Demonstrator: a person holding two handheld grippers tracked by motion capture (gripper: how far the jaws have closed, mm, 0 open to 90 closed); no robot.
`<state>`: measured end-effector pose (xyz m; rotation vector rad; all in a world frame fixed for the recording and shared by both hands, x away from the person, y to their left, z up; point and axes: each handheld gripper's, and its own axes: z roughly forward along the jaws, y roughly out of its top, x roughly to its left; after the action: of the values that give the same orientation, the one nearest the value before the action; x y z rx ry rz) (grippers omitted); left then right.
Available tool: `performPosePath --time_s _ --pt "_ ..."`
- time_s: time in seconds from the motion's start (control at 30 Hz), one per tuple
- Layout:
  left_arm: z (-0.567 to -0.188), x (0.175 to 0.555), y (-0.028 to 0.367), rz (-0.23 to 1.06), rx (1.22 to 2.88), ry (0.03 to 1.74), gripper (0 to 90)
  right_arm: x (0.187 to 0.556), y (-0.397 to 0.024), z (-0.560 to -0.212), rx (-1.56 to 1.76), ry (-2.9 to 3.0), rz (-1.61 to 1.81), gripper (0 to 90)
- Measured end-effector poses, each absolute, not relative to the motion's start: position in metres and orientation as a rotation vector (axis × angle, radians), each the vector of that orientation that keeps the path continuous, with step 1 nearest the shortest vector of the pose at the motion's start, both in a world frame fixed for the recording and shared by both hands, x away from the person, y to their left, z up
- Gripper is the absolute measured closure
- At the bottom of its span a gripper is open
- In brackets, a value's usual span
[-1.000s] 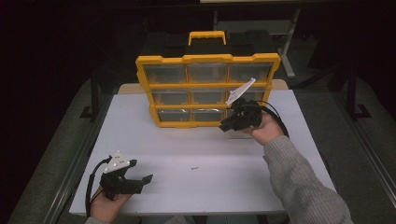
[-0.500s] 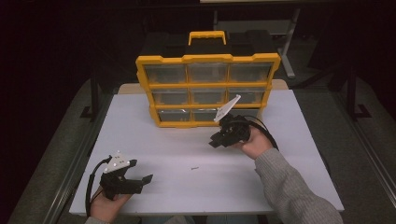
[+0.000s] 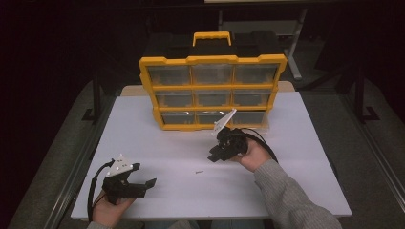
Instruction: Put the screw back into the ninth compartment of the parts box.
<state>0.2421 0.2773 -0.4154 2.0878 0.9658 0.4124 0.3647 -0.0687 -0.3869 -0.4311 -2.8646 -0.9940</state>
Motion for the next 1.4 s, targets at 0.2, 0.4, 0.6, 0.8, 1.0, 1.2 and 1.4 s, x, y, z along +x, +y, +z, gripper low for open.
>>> performPosePath --time_s 0.2,0.4,0.6,0.8,1.0,1.2,1.4 --pt "-0.415 0.242 0.277 0.413 2.086 0.966 16.0 0.362 -0.061 -0.394 -0.416 -2.862 -0.979 64.5" --pt "-0.415 0.242 0.277 0.413 2.087 0.966 16.0 0.358 -0.051 -0.402 -0.402 -2.848 -0.969 64.4" --pt "-0.415 0.242 0.277 0.413 2.084 0.965 16.0 0.354 -0.040 -0.413 -0.367 -2.835 -0.958 64.4" --pt "-0.415 0.242 0.277 0.414 2.087 0.964 16.0 0.352 -0.031 -0.420 -0.324 -2.851 -0.947 64.5" --pt "-0.415 0.242 0.277 0.413 2.084 0.965 16.0 0.352 -0.022 -0.425 -0.294 -2.876 -0.921 65.0" --pt "-0.415 0.242 0.278 0.414 2.083 0.964 16.0 0.353 -0.016 -0.430 -0.293 -2.888 -0.894 68.0" --pt "-0.415 0.242 0.277 0.412 2.082 0.964 16.0 0.352 -0.012 -0.433 -0.276 -2.923 -0.855 76.0"
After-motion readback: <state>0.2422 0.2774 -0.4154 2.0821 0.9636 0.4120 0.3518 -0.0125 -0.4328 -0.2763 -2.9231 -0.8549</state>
